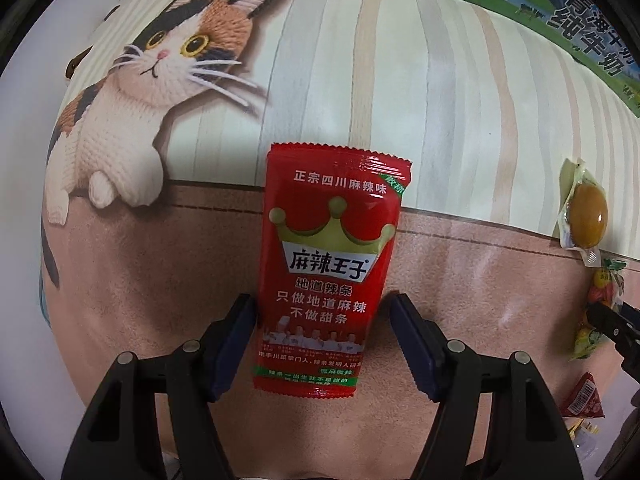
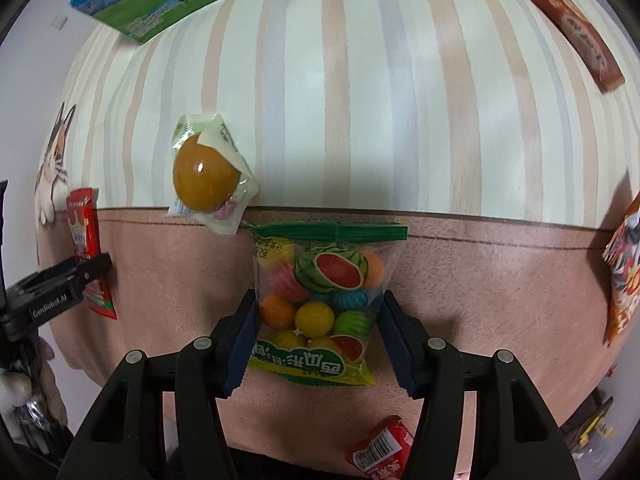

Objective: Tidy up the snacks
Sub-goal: 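Grasp the fruit candy bag with the right gripper while the left grasps the red spicy strip pack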

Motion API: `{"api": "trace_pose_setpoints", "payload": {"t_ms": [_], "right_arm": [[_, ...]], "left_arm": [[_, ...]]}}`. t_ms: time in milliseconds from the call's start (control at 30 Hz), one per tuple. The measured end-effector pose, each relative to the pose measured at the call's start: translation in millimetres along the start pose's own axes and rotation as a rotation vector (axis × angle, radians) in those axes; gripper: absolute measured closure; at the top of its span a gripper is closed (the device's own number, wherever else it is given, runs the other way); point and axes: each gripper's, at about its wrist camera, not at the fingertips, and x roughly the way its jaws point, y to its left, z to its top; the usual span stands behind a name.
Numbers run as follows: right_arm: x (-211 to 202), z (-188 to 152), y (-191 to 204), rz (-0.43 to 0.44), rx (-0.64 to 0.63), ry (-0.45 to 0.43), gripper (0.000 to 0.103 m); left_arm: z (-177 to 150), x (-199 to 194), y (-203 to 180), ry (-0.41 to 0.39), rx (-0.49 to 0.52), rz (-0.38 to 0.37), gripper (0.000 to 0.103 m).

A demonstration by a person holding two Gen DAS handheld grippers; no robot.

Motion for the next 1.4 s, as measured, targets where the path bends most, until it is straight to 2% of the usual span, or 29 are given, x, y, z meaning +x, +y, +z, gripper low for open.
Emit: {"api": "trace_pose_setpoints", "payload": {"t_ms": [133, 233, 433, 600, 667, 733, 833, 900, 933, 1000, 1067, 1100, 1133, 1167, 1200, 1233, 1400], "right_arm": [[3, 3, -2, 0.006, 0.024, -0.009, 0.036], [12, -1, 4, -0.008, 0.02, -0.019, 0.036], [18, -8, -2, -0.008, 0.058, -0.027, 0.036], [32, -8, 5, -0.022, 0.045, -0.025, 0.036], [33, -8, 3, -0.019, 0.05, -0.021, 0.035], [36, -6, 7, -0.003, 0.045, -0.009, 0.023], [42, 0, 13, 0.016, 0.012, 0.02, 0.007], [48, 2, 18, 0.018, -0.005, 0.032, 0.005], [49, 2, 18, 0.015, -0.007, 0.034, 0.005], [48, 2, 17, 0.027, 0.01, 0.029, 0.005], [45, 3, 11, 0.05, 0.046, 0.016, 0.008], [43, 2, 8, 0.051, 0.06, 0.01, 0.016], [41, 2, 6, 0.024, 0.069, 0.003, 0.031], [39, 1, 4, -0.006, 0.072, -0.006, 0.038], [37, 0, 2, -0.023, 0.074, -0.017, 0.046], [35, -1, -1, -0.019, 0.077, -0.029, 0.049], [27, -5, -2, -0.016, 0.089, -0.065, 0.05]], "left_arm": [[9, 1, 5, -0.024, -0.008, 0.006, 0.036], [14, 3, 7, -0.044, -0.014, 0.021, 0.046], [18, -4, 11, -0.06, -0.021, 0.024, 0.051], [13, -13, 18, -0.068, -0.034, 0.014, 0.051], [9, -13, 19, -0.083, -0.047, -0.001, 0.049], [6, -12, 24, -0.105, -0.075, -0.038, 0.046], [7, -8, 31, -0.082, -0.09, -0.116, 0.033], [11, -6, 32, -0.06, -0.085, -0.134, 0.025], [13, -5, 31, -0.049, -0.074, -0.148, 0.018], [15, -4, 28, -0.037, -0.062, -0.135, 0.017], [14, -4, 26, -0.041, -0.063, -0.119, 0.018], [12, -6, 24, -0.046, -0.064, -0.105, 0.02], [11, -7, 22, -0.052, -0.067, -0.084, 0.029], [10, -9, 20, -0.057, -0.068, -0.058, 0.04], [8, -12, 20, -0.061, -0.069, -0.043, 0.047], [6, -15, 19, -0.063, -0.071, -0.047, 0.051], [1, -23, 8, -0.054, -0.032, -0.035, 0.057]]}}
